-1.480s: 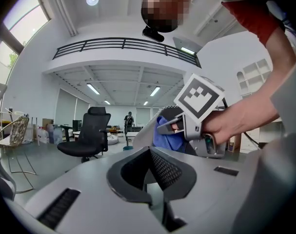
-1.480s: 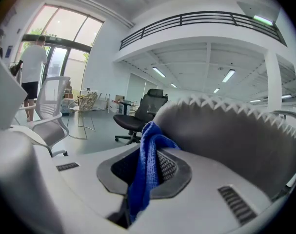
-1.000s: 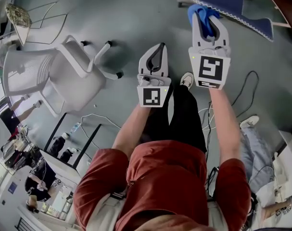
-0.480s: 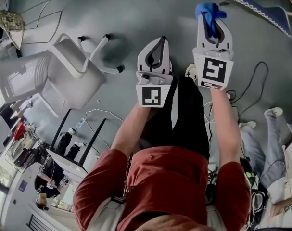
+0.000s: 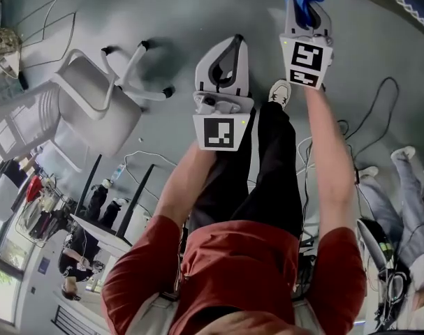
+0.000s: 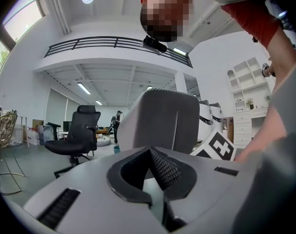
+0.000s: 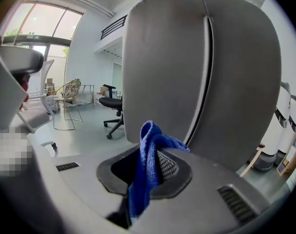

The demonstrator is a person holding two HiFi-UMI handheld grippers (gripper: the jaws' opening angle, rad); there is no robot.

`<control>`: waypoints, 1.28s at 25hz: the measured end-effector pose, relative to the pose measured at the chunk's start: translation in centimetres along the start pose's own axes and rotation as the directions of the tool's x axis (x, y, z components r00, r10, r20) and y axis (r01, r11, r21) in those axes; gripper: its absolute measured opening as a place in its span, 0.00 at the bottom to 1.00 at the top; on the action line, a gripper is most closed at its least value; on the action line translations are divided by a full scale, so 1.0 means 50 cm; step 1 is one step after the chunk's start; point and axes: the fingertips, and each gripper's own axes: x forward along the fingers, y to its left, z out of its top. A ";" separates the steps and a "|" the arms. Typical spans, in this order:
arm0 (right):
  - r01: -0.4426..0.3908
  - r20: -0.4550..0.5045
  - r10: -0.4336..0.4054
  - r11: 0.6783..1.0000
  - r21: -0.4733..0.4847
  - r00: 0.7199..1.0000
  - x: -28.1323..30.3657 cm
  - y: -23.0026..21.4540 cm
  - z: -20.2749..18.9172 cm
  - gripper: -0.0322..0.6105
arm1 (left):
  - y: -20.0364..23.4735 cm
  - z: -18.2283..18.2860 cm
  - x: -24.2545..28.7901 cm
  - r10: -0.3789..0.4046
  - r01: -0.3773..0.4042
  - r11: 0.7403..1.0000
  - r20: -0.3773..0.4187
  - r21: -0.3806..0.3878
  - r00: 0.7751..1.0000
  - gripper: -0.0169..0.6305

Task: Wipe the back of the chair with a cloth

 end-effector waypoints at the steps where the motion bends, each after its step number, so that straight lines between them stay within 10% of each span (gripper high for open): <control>1: 0.001 -0.007 -0.001 1.000 0.002 1.000 0.020 -0.003 -0.012 0.13 | 0.000 -0.007 0.002 0.000 -0.001 1.000 -0.004 -0.005 1.000 0.05; 18: 0.001 -0.147 0.006 0.999 0.042 0.989 0.195 -0.061 -0.066 0.13 | 0.007 -0.069 -0.007 0.017 -0.020 0.999 -0.102 -0.025 0.995 0.05; 32: 0.019 -0.065 -0.020 1.000 -0.011 0.998 0.044 -0.075 0.117 0.13 | -0.019 0.026 -0.010 -0.007 0.006 1.000 -0.070 -0.005 0.998 0.05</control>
